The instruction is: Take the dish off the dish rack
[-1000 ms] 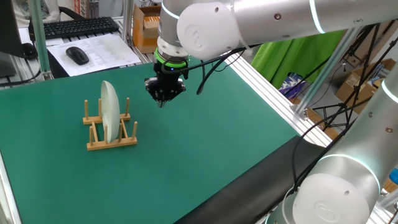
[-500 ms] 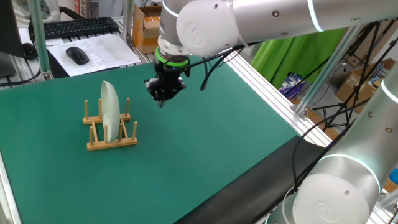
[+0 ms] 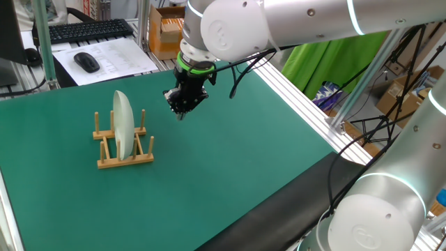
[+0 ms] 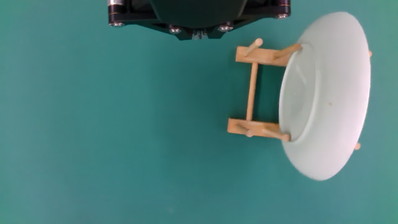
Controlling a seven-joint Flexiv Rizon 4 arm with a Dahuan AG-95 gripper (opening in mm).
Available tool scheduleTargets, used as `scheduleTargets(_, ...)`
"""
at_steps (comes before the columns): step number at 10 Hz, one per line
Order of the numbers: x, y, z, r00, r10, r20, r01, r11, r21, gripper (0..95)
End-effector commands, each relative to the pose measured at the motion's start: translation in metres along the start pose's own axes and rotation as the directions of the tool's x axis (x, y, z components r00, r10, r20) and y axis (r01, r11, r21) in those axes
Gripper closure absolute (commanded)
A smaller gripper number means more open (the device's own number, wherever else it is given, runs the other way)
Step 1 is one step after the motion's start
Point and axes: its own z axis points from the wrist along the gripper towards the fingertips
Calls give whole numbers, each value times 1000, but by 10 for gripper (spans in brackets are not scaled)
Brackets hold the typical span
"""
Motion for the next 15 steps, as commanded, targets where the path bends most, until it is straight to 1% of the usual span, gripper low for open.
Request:
scheduleTargets(1,1,0,0,1000,22,-4,-23,999,-43,950)
scheduleTargets(3,1,0,0,997,81,-3,-81,996,-44,950)
scheduleTargets(4,1,0,-1,990,141,-11,-142,987,-70,950)
scheduleTargets(5,0,2,-1,985,172,-20,-173,980,-102,760)
scheduleTargets(6,-2,7,-2,976,216,-35,-219,965,-143,760)
scheduleTargets(7,-4,12,-4,975,221,-34,-224,965,-137,760)
scheduleTargets(9,-10,32,-11,968,249,-38,-252,959,-133,760)
scheduleTargets(10,-13,42,-18,967,253,-39,-256,958,-128,760)
scheduleTargets(11,-14,55,-27,962,269,-40,-271,955,-120,760)
scheduleTargets(12,-15,64,-32,960,276,-39,-279,954,-110,760)
scheduleTargets(13,-15,78,-40,959,282,-38,-284,954,-95,760)
scheduleTargets(14,-15,87,-44,957,289,-31,-290,954,-75,570)
scheduleTargets(15,-15,98,-49,955,296,-21,-297,954,-47,570)
